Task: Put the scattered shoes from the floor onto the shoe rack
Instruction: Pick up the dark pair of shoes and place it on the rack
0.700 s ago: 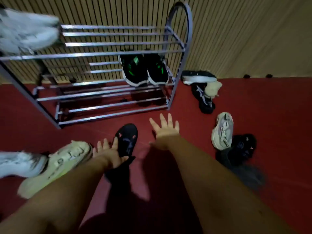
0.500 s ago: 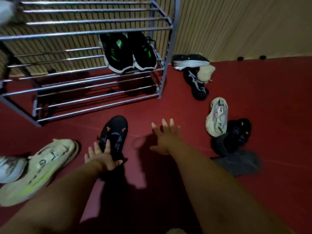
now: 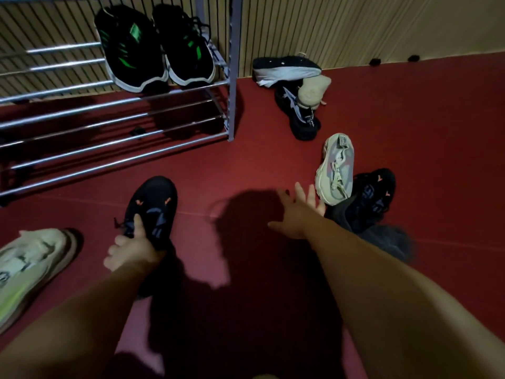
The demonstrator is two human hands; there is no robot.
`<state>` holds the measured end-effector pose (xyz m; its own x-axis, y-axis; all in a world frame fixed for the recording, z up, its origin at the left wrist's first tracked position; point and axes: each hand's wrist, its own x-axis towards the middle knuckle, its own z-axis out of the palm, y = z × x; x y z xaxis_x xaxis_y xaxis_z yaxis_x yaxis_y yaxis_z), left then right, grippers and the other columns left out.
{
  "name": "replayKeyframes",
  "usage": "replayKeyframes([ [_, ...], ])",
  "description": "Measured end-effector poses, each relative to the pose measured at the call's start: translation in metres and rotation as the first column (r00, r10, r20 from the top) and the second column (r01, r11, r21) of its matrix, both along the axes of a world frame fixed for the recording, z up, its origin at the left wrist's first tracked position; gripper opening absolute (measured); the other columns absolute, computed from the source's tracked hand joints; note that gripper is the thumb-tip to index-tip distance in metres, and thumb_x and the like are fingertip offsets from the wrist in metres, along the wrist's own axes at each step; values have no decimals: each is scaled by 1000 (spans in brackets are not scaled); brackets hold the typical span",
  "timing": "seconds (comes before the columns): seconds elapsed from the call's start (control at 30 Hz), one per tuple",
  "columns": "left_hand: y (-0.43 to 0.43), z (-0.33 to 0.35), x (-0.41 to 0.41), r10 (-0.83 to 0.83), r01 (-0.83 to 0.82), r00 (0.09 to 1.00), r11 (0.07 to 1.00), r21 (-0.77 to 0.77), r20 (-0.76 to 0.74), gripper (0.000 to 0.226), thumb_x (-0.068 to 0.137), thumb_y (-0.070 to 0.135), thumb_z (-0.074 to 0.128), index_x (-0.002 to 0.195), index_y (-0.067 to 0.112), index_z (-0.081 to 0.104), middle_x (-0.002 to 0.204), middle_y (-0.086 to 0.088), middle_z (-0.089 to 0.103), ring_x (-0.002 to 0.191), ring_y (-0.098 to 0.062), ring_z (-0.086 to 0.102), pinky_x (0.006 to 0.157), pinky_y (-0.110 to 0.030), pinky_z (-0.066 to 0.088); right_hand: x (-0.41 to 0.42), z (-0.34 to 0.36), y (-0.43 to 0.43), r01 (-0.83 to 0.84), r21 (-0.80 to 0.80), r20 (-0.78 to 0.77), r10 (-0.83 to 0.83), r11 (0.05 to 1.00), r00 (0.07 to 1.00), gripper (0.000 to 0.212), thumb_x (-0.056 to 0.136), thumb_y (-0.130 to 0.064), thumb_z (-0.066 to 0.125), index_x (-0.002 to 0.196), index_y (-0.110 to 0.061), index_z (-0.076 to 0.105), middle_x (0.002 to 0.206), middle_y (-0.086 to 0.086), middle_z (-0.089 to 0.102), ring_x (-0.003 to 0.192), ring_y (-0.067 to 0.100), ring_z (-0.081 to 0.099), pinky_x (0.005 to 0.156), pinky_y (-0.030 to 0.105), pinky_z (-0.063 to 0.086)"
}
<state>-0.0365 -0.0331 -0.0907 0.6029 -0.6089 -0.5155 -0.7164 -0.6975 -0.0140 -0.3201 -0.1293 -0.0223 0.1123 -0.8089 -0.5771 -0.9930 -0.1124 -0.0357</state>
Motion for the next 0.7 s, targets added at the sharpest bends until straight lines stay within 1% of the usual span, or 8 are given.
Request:
replayKeyframes([
  [0.13, -5, 4, -31, -356, 354, 934, 933, -55, -25, 108, 78, 57, 62, 148, 32, -16, 142, -13, 32, 126, -34, 38, 99, -43, 36, -4, -3, -1, -13, 19, -5, 13, 1000, 1000, 91, 87, -56, 52, 148, -35, -11, 155, 6, -25, 141, 35, -25, 114, 55, -3],
  [0.23, -20, 4, -47, -626, 624, 778, 780, -44, -60, 110, 80, 47, 64, 147, 24, -20, 150, -6, 26, 131, -30, 34, 102, -38, 33, -5, -5, 1, -48, 34, -5, 48, 998, 999, 91, 88, -56, 52, 148, -35, -13, 155, 7, -25, 140, 34, -26, 114, 54, -4],
  [0.37, -32, 11, -41, -834, 836, 549, 548, 28, -49, 103, 85, 38, 60, 146, 18, -21, 155, -4, 19, 138, -24, 27, 109, -32, 26, -10, -4, 1, -42, 40, -17, 43, 998, 999, 92, 87, -56, 52, 148, -35, -13, 155, 6, -25, 141, 34, -25, 114, 54, -4],
  [0.53, -49, 26, -32, -980, 962, 190, 198, 186, 60, 61, 102, 18, 21, 146, 26, -20, 160, 0, -3, 146, -19, -3, 116, -34, -5, -16, -2, 3, -45, 58, -48, 48, 997, 998, 90, 88, -56, 51, 149, -34, -12, 156, 5, -23, 141, 35, -24, 114, 54, -3],
  [0.57, -53, 28, -33, -973, 954, 183, 210, 214, 139, 60, 102, 17, 19, 144, 27, -23, 159, -2, -3, 146, -23, -6, 116, -38, -7, -17, -3, 3, -46, 63, -57, 50, 997, 997, 90, 88, -57, 51, 148, -34, -12, 156, 5, -23, 141, 35, -24, 114, 54, -2],
  [0.6, -56, 31, -36, -943, 932, 237, 289, 219, 233, 62, 101, 17, 19, 143, 28, -25, 159, -4, -3, 146, -27, -9, 116, -42, -7, -18, -3, 4, -47, 69, -68, 52, 996, 996, 91, 88, -57, 51, 148, -34, -13, 156, 5, -22, 141, 35, -24, 114, 54, -2],
  [0.67, -59, 37, -43, -806, 823, 491, 553, 128, 330, 69, 99, 22, 28, 146, 29, -22, 158, -9, -3, 144, -33, -11, 117, -47, -5, -18, -6, 5, -45, 78, -78, 51, 996, 996, 91, 88, -57, 51, 148, -34, -13, 157, 5, -21, 141, 35, -24, 114, 54, -1],
  [0.7, -57, 38, -48, -704, 724, 649, 688, 48, 288, 73, 97, 27, 34, 147, 28, -19, 158, -11, -3, 144, -34, -11, 117, -49, -3, -18, -8, 6, -45, 89, -78, 52, 995, 996, 91, 88, -57, 51, 148, -35, -13, 156, 5, -22, 141, 35, -24, 114, 54, -1],
])
